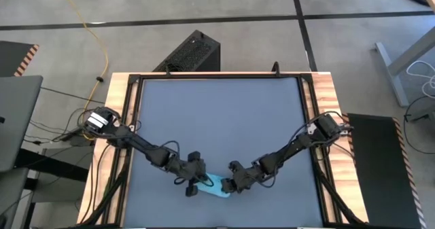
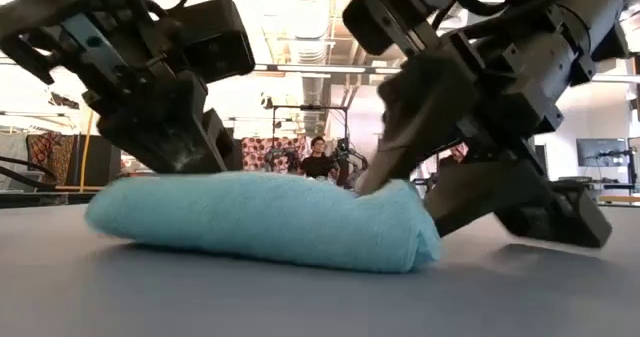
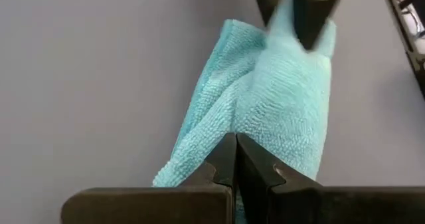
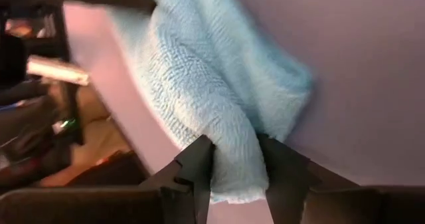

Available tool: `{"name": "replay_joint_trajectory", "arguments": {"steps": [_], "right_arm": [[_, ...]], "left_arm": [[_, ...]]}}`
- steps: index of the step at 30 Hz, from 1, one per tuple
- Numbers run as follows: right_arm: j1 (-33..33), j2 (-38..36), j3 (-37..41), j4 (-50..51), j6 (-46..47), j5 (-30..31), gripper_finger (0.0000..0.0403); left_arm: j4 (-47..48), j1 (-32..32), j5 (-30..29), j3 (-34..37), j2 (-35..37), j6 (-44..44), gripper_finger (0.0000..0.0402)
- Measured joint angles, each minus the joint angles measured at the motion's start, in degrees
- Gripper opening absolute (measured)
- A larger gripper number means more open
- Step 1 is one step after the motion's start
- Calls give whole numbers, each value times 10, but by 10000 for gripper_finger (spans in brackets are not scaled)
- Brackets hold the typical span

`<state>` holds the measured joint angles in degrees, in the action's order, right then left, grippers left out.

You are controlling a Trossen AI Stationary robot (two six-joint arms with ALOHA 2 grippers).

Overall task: Roll towel
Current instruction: Roll the blue towel

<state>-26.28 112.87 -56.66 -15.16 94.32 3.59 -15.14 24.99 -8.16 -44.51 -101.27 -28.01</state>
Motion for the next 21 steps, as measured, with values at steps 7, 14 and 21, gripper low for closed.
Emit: {"name": "replay_joint_trajectory", "arguments": {"steps": [7, 14, 21], "right_arm": [[-1, -54, 2, 121, -12, 27, 141], [-2, -95, 2, 199, -34, 25, 141], [-19, -156, 2, 195, -152, 84, 141]], "left_arm": [[16, -21, 15, 0, 0, -12, 0], [29, -31, 15, 0, 0, -26, 0], [30, -31, 15, 1, 0, -45, 0]]}}
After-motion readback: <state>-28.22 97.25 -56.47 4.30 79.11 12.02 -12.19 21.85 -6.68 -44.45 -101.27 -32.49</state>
